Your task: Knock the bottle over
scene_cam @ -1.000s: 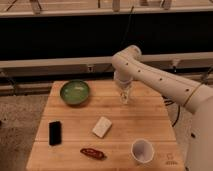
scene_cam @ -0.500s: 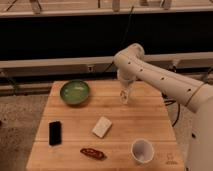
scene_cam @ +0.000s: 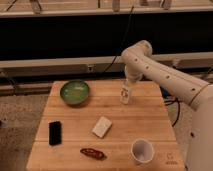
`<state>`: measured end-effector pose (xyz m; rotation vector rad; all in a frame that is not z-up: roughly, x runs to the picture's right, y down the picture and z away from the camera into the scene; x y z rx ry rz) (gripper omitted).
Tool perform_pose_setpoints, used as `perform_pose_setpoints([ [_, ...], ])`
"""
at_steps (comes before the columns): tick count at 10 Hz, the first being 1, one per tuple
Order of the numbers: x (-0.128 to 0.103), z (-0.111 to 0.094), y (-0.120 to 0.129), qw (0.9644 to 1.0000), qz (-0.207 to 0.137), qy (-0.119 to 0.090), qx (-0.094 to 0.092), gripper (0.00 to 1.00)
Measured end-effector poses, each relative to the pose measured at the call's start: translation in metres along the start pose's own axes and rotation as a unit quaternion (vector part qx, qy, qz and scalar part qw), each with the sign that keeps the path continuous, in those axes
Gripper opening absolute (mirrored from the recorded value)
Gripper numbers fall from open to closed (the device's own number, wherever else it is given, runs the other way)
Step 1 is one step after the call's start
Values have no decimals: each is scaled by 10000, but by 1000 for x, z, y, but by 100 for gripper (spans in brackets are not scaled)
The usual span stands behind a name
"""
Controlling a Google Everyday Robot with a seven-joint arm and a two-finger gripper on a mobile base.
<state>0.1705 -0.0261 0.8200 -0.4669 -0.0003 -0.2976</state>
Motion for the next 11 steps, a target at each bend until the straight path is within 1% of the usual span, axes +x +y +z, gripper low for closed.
perform_pose_setpoints([
  [1,12,2,-2,9999,91,45,-21,0],
  [3,31,10,-12,9996,263,69,1,0],
  [5,36,21,-24,9995,314,0,-15,0],
  [6,33,26,-29,9996,285,-42,-15,0],
  [7,22,30,-35,9997,225,-121,-30,0],
  [9,10,33,-32,9996,164,-217,-97,0],
  [11,-10,34,-33,9993,30,-349,-119,0],
])
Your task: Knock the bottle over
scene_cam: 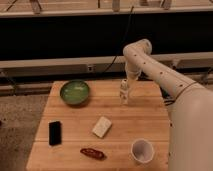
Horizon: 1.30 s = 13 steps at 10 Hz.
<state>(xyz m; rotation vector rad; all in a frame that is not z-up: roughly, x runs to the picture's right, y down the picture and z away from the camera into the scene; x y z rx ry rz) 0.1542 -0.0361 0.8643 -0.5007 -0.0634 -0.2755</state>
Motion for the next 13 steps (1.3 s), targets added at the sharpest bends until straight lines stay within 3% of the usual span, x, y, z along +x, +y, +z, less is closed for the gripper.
perform_pose_setpoints([
  [2,-20,-2,-3,9999,-134,-98,-15,0],
  [6,-64,-8,1,9988,-332,-249,-244,0],
  [8,-72,-8,10,9985,-276,-348,-326,0],
  [13,-110,10,29,9957,-299,-725,-491,0],
])
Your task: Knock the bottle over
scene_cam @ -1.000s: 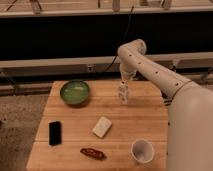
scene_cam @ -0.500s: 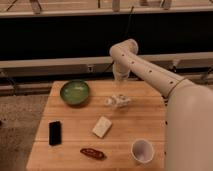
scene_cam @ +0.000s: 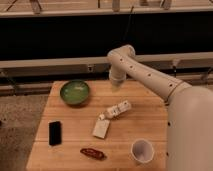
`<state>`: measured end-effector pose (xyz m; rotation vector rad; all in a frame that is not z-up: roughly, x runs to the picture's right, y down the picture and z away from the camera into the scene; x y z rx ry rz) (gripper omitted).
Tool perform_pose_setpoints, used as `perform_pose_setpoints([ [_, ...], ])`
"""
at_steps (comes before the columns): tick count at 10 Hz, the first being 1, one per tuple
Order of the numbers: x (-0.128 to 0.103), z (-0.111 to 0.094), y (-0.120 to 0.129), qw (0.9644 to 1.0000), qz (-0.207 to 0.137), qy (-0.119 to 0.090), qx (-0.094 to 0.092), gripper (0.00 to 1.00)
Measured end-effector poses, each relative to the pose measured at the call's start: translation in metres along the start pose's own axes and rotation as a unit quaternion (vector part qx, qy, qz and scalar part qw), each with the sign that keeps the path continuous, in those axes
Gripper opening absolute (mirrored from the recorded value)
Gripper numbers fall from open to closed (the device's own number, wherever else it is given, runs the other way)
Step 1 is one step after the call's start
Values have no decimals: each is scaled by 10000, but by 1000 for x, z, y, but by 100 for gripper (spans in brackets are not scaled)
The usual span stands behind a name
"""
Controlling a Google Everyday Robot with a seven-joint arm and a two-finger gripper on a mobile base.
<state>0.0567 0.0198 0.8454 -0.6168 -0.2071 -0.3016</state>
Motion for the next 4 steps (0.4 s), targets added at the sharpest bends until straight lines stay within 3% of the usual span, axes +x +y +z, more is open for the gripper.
perform_pose_setpoints([
  [2,-9,1,6,10000,-79,20,4,0],
  [4,-24,-13,9,9998,-202,57,51,0],
])
